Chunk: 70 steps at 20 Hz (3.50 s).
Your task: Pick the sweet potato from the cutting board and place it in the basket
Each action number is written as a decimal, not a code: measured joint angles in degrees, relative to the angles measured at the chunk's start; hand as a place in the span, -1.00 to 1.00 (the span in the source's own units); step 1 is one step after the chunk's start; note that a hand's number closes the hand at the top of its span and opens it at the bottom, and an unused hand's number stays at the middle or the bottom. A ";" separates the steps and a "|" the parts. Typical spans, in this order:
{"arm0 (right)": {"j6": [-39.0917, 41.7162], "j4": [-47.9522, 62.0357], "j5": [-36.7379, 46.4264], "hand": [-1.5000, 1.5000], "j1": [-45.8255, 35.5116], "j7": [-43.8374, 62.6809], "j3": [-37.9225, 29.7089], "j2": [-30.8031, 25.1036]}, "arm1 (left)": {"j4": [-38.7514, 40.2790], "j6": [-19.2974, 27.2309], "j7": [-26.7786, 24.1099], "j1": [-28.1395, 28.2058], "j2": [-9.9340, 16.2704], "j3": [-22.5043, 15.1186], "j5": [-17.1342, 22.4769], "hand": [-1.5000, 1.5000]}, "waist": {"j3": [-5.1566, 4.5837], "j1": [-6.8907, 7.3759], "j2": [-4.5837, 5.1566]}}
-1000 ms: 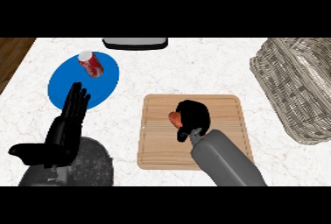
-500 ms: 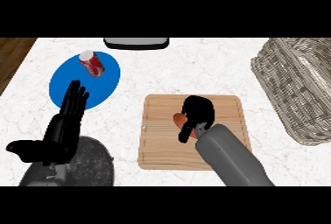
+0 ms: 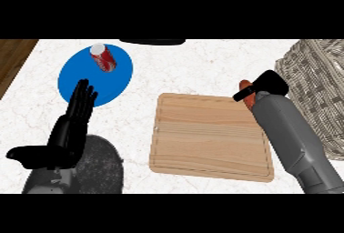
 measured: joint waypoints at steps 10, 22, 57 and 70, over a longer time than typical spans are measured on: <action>-14.34 9.61 9.01 1.00 -10.92 1.42 -5.73 -5.41 | 1.18 -1.15 -0.27 -1.32 -0.82 -2.42 -0.47 0.00 | 0.01 3.52 0.26; -27.87 15.65 23.13 1.00 -25.27 3.88 -7.39 -4.85 | 1.96 -0.72 0.56 -2.31 -0.97 -2.60 -1.09 0.00 | -0.23 3.23 -0.72; -32.25 30.61 37.59 1.00 -25.35 11.86 -17.85 -7.89 | 1.70 1.27 -0.61 1.94 -0.67 0.60 -0.95 0.00 | -0.46 -3.35 -3.22; -37.47 26.58 36.20 1.00 -18.11 9.26 -21.61 -7.86 | 1.01 0.93 -0.56 2.67 -0.26 1.23 -0.56 0.00 | -0.89 -3.25 -3.58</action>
